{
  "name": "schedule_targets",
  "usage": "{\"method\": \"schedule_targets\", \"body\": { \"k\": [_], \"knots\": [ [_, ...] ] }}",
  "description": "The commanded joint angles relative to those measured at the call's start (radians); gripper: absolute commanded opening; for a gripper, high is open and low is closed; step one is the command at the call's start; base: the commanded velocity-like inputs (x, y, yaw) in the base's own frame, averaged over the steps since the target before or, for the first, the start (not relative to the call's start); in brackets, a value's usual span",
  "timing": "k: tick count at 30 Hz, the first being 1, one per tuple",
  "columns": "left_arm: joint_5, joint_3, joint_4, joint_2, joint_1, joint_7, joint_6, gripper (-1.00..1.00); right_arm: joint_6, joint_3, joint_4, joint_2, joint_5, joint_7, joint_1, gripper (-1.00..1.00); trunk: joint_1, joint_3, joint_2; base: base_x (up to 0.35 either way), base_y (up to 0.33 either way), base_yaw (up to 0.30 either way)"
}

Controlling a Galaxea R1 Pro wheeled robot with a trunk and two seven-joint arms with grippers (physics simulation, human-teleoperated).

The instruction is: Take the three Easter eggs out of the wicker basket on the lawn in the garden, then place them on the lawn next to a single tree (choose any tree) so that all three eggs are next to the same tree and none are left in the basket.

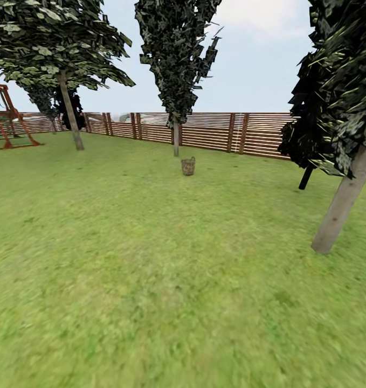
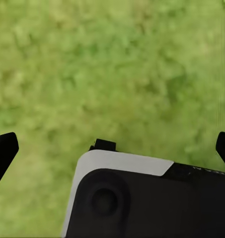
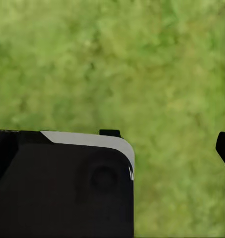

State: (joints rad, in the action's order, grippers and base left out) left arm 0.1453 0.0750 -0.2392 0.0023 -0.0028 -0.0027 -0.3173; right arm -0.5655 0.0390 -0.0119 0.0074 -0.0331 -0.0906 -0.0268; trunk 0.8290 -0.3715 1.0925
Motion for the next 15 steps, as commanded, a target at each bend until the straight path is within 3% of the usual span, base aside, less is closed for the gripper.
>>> {"method": "schedule_targets", "body": {
  "k": [1,15],
  "knots": [
    [0.006,0.001,0.0,0.0,0.0,0.0,-0.003,1.0,-0.002,0.005,-0.001,0.0,-0.004,-0.008,-0.001,1.0,0.001,-0.001,0.001,0.298,-0.206,0.0],
    [0.004,-0.002,0.0,-0.001,0.0,0.0,-0.013,1.0,-0.002,0.006,0.001,0.0,-0.004,-0.008,-0.001,1.0,0.001,-0.001,0.001,0.297,-0.206,0.0]
  ]
}}
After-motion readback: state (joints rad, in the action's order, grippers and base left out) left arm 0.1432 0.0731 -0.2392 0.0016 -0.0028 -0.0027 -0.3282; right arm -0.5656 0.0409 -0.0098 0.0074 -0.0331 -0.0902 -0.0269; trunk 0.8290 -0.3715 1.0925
